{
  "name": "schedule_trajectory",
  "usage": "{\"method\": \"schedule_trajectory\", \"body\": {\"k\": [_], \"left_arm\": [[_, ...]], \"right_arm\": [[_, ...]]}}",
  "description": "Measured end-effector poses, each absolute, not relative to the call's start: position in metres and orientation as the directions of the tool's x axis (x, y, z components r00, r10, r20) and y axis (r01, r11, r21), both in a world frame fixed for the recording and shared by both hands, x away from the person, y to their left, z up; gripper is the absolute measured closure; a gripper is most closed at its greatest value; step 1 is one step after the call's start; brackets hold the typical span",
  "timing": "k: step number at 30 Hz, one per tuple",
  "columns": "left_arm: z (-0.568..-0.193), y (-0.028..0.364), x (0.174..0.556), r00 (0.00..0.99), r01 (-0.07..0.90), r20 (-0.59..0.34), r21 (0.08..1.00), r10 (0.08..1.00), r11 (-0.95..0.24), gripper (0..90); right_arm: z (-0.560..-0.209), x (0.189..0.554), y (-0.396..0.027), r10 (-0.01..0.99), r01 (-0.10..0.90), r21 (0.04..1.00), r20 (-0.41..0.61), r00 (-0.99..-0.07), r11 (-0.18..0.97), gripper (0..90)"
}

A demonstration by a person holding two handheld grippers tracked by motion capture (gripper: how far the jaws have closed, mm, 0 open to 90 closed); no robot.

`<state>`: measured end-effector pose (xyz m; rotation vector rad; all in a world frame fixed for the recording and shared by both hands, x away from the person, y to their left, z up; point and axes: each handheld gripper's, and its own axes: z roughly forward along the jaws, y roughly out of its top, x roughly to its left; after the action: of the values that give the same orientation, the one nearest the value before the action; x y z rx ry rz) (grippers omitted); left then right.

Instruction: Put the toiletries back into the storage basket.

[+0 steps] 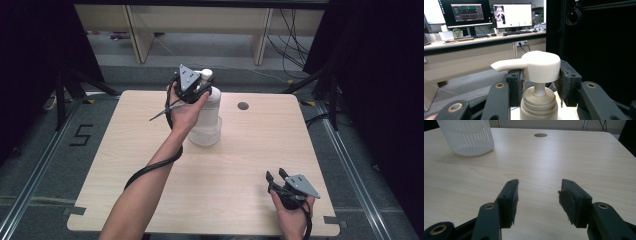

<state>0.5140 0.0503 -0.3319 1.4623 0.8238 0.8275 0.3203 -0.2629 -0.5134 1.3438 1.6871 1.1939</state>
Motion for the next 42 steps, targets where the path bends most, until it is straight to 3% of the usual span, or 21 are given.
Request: {"method": "schedule_trajectory", "body": {"k": [42], "left_arm": [[-0.364, 0.05, 0.521, 0.49, 0.073, 0.034, 0.994, 0.871, -0.08, 59.4]], "right_arm": [[-0.513, 0.32, -0.263, 0.967, 0.362, 0.93, 0.032, -0.253, 0.064, 49.1]]}}
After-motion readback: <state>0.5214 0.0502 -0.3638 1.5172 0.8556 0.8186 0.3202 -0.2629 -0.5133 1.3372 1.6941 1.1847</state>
